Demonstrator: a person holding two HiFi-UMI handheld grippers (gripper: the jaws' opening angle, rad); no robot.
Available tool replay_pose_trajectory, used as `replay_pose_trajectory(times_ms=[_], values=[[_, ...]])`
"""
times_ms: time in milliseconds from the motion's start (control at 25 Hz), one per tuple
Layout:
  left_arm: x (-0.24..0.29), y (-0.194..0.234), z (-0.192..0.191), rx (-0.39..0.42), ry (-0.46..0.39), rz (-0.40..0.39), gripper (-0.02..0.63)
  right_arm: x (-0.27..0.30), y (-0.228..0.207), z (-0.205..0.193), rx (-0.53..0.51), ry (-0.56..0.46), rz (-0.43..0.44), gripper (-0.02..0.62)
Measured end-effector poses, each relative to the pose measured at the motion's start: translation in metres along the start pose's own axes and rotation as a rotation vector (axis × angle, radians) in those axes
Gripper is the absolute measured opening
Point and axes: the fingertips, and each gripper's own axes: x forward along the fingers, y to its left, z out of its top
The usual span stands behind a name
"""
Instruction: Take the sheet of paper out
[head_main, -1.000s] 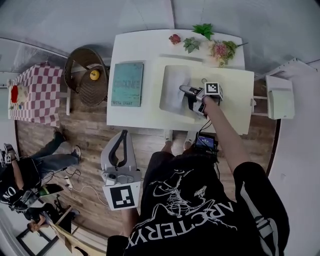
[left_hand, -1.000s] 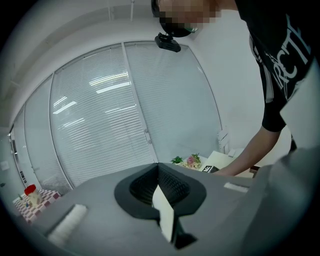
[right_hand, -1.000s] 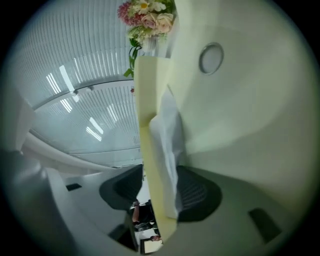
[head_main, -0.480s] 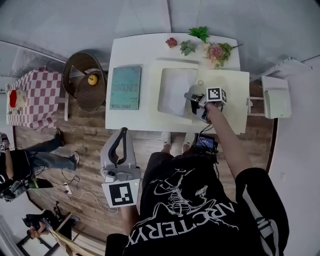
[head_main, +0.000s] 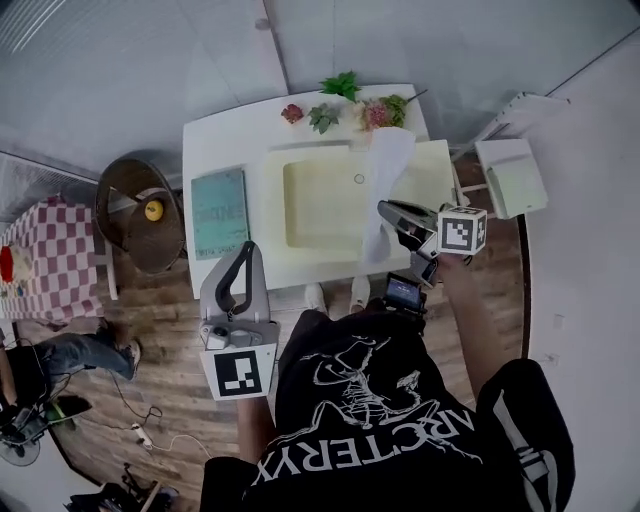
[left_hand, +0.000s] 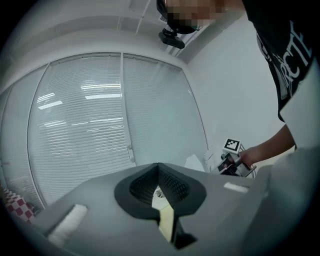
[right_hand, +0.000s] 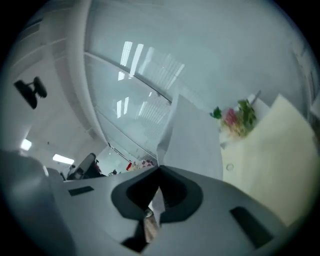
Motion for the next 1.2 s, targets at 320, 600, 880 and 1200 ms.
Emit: replay_pose_trajectory(times_ms=[320,600,880,1200], values=[[0.019,0.001,0.016,-0.003,-0.063,-0.06,0.008,-0.033,0.135,0.045,-0.624,-0.185,-0.097,0.014],[0.015,-0.001,0.025,0.006,-0.087,-0.082,0.008,-0.04,0.198,0.052,-0.998,-0.298,-0.236,0.014],[0.013,0.006,0.025,0.041,-0.093,-0.07,0.008,-0.049,0.205,0.058,-1.013,-0.357,-0.262,0.014],[0.013,0.007,0.017,0.034,-0.087,-0.061,0.008,-0.04,0.201,0.051,-1.025,-0.343,-0.24,0.014]])
